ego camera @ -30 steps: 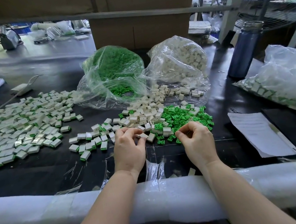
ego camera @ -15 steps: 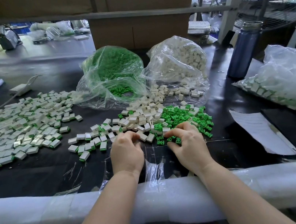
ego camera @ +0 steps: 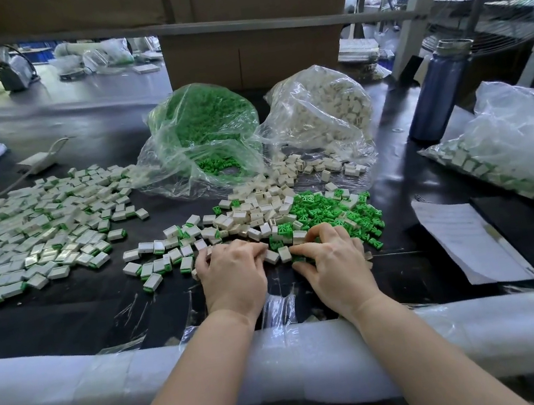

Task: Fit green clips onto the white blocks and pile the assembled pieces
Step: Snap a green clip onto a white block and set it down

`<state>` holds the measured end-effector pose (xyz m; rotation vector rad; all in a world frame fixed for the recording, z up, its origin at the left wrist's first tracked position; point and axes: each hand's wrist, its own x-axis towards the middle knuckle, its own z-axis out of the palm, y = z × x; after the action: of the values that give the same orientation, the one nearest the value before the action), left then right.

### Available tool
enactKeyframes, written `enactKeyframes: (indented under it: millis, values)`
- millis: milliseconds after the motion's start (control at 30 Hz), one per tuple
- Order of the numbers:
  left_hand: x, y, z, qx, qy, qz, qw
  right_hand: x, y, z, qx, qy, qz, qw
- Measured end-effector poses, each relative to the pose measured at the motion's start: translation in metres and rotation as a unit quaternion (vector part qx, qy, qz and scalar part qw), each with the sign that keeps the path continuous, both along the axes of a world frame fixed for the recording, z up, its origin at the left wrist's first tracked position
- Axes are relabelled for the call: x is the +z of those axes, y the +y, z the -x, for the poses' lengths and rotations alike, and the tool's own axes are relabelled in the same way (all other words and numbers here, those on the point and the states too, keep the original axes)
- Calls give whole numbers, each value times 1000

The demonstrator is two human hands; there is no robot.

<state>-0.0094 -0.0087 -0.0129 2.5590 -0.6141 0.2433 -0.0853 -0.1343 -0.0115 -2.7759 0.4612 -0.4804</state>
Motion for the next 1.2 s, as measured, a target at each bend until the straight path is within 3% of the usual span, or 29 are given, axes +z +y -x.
enactKeyframes:
  millis: [233, 433, 667, 800, 900, 1000, 1200]
  values:
    - [-1, -1, 1, -11, 1, 41, 999, 0, -1, 0, -30, -39, -21, 999]
    - [-3, -3, -2, -21, 26, -30, 999, -1, -2, -1, -46, -42, -12, 998]
    - [3, -1, 3, -37, 31, 84, 995, -2, -4, -1, -59, -40, -18, 997]
    - [10, 3, 5, -51, 110, 220, 968, -1, -3, -1, -61, -31, -13, 998]
    - [11, 2, 6, -118, 164, 180, 963, -1, -3, -2, -66, -19, -4, 998]
    - [8, 0, 6, -160, 161, 115, 967, 0, -3, -1, -61, -51, 0, 997]
    - [5, 1, 4, -169, 183, 184, 951, 6, 1, 3, -19, -130, -139, 982]
